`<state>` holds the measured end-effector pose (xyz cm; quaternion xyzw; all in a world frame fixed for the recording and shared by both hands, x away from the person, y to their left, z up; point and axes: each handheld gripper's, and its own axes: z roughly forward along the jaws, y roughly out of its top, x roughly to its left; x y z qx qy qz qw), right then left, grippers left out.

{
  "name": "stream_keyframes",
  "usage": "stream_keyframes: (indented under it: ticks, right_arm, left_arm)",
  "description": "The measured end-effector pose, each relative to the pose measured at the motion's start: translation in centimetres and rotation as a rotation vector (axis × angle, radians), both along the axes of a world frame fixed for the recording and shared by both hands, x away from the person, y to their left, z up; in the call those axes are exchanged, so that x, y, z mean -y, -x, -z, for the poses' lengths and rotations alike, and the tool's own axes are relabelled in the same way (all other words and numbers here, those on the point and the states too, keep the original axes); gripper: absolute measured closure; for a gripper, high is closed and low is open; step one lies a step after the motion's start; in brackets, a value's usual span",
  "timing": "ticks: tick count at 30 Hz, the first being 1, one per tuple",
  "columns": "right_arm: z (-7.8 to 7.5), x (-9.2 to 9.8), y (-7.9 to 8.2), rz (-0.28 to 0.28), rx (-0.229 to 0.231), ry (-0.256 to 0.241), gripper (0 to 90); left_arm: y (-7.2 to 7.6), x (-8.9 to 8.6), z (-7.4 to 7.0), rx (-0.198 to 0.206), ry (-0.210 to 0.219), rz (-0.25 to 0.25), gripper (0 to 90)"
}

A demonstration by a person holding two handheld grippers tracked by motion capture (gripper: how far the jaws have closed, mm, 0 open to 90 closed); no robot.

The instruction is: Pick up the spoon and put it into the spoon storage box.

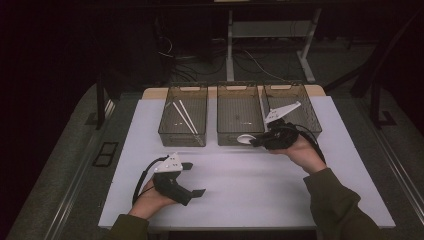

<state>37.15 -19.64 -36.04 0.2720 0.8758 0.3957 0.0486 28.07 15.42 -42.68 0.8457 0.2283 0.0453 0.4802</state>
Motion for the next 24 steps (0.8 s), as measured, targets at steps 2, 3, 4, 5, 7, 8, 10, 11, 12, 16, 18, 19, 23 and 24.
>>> stream_keyframes:
  ticks: [2, 3, 4, 5, 7, 8, 10, 11, 12, 16, 18, 19, 23, 24]
  right_arm:
    - [-0.3, 0.0, -0.4, 0.012, 0.007, -0.002, 81.2]
    - [-0.5, -0.1, -0.7, 0.018, 0.013, -0.001, 81.2]
    - [-0.6, -0.1, -0.8, 0.024, 0.012, -0.001, 81.1]
    - [-0.8, -0.2, -1.1, 0.028, 0.016, -0.001, 81.2]
    - [-1.0, -0.2, -1.5, 0.035, 0.023, -0.001, 81.2]
    - [-1.1, -0.2, -1.7, 0.041, 0.021, -0.002, 81.2]
    - [-1.3, -0.3, -2.1, 0.052, 0.026, 0.004, 81.2]
    - [-1.3, -0.4, -2.3, 0.054, 0.028, 0.004, 81.2]
    - [-1.4, -0.4, -2.6, 0.053, 0.031, 0.006, 81.2]
    - [-1.6, -0.5, -3.4, 0.071, 0.028, -0.002, 81.2]
    - [-1.8, -0.7, -3.8, 0.076, 0.032, -0.004, 81.1]
    - [-1.8, -0.8, -4.0, 0.081, 0.033, -0.005, 81.2]
    - [-2.0, -1.4, -4.8, 0.088, 0.032, 0.005, 81.1]
    - [-2.0, -1.5, -5.0, 0.090, 0.029, 0.001, 81.2]
  left_arm:
    - [0.0, 0.0, 0.0, 0.001, 0.000, -0.001, 0.2]
    - [0.0, 0.0, 0.0, 0.001, 0.000, -0.001, 0.2]
    - [0.0, 0.0, 0.0, 0.001, 0.001, -0.001, 0.2]
    - [0.0, 0.0, 0.0, 0.001, 0.001, -0.002, 0.2]
    - [0.0, 0.0, 0.0, 0.000, 0.001, -0.002, 0.2]
    - [0.0, 0.0, 0.0, 0.001, 0.001, -0.001, 0.2]
    - [0.1, 0.1, 0.0, 0.000, 0.006, -0.003, 0.2]
    - [0.1, 0.0, 0.0, -0.001, 0.006, -0.003, 0.2]
    - [0.1, 0.0, 0.0, 0.000, 0.006, -0.005, 0.2]
    - [0.0, 0.0, 0.0, 0.000, 0.010, -0.003, 0.2]
    - [0.0, 0.0, -0.1, 0.000, 0.010, -0.004, 0.2]
    - [0.0, 0.0, -0.1, 0.002, 0.006, -0.001, 0.2]
    - [0.0, 0.0, -0.1, 0.000, 0.012, -0.002, 0.2]
    - [0.0, 0.0, -0.1, 0.000, 0.012, -0.003, 0.2]
